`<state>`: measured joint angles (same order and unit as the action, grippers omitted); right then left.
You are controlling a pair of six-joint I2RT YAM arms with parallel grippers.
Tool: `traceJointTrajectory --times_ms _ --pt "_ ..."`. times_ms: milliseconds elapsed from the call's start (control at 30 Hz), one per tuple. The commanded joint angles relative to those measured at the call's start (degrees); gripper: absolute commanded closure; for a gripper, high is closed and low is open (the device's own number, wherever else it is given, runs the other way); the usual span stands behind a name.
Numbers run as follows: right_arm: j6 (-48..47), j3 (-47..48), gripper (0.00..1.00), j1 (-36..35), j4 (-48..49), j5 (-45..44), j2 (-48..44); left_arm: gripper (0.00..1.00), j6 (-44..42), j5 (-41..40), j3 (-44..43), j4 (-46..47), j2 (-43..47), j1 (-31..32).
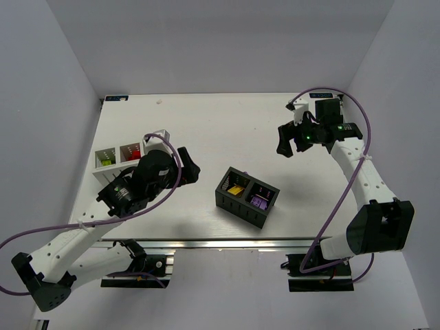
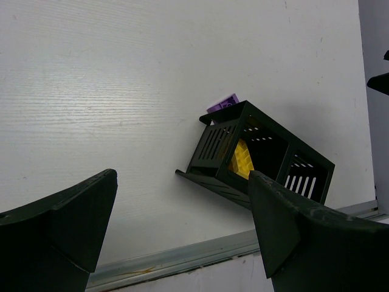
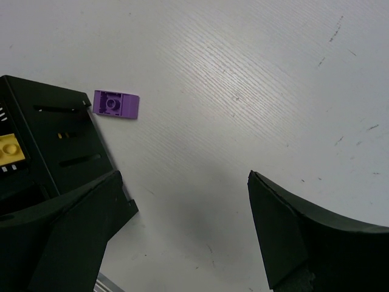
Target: Sort the legos into containers by color
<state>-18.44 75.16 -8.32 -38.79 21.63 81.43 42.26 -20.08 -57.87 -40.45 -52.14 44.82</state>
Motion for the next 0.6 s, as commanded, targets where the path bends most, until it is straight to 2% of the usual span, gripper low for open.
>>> traceJointTrajectory --times_ms 0,567 --pt "-2.56 0.61 0.11 0.32 -1.2 3.33 -0.48 0.02 -0.16 0.3 -1.2 0.19 -0.15 -0.17" --pt "-7.83 1.13 0.11 0.23 -3.93 9.04 -0.04 0.02 -0.16 -0.05 -0.76 -0.07 0.2 -0.17"
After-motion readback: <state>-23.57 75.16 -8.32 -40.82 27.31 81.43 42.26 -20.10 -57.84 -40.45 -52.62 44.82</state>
